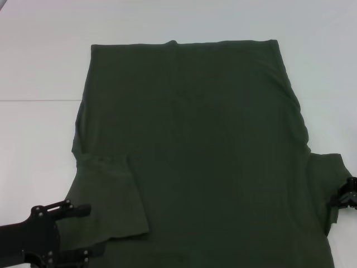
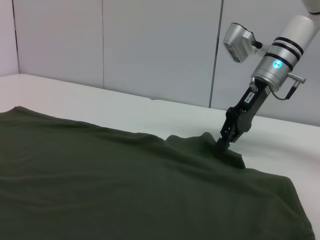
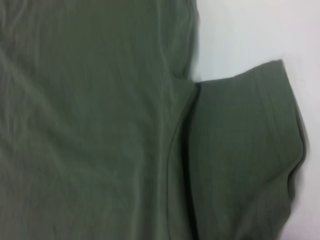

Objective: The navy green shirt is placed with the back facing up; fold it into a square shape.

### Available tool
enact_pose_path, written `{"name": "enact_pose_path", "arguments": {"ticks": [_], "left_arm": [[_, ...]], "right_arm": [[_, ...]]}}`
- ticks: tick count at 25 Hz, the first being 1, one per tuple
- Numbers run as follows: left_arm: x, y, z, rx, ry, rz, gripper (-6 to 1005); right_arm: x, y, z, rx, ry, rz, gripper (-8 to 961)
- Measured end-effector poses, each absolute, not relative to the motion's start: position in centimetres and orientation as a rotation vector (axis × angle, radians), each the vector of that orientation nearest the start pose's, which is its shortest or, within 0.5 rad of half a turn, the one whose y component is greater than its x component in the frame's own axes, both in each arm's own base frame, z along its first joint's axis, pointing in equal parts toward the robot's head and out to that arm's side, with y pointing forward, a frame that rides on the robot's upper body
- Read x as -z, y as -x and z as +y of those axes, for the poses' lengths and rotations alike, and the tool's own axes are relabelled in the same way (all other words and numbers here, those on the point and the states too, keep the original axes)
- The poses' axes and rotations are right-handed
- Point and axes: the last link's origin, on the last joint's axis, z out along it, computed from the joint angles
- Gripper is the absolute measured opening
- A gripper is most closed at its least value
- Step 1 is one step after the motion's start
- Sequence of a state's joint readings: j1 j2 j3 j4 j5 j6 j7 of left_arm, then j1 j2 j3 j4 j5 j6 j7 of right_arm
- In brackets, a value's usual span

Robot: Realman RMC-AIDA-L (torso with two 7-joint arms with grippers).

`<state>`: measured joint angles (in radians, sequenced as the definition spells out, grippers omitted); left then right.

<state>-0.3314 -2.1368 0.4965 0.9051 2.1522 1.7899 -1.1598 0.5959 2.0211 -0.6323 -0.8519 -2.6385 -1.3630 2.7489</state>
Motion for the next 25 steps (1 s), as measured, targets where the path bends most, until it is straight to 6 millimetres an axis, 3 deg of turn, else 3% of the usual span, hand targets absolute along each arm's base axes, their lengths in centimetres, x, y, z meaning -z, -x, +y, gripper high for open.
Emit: {"name": "enact_pose_path", "arguments": {"ticks": [2,12,20,25], "left_arm": [[-3.3,30.6,26.1,0.589,2.704,-0.403,846],[-3.4,30.7,26.2,0.591,2.697,-0.426,846],[-3.4,30.6,26.2,0.607,2.692,-0.445,845],[-2.9,30.6,26.2,0.636,2.694,-0.469,845]], "right_arm": [[-5.6,-32.8,36.0,-0.107,1.787,1.981,123],[-5.9,-32.9,35.9,-0.091,1.814,1.936,84],[-7.7,-32.6,35.0,-0.101,1.859,1.869,72],[-8.9,-31.9,33.9,-0.208,1.946,1.822,75]]}}
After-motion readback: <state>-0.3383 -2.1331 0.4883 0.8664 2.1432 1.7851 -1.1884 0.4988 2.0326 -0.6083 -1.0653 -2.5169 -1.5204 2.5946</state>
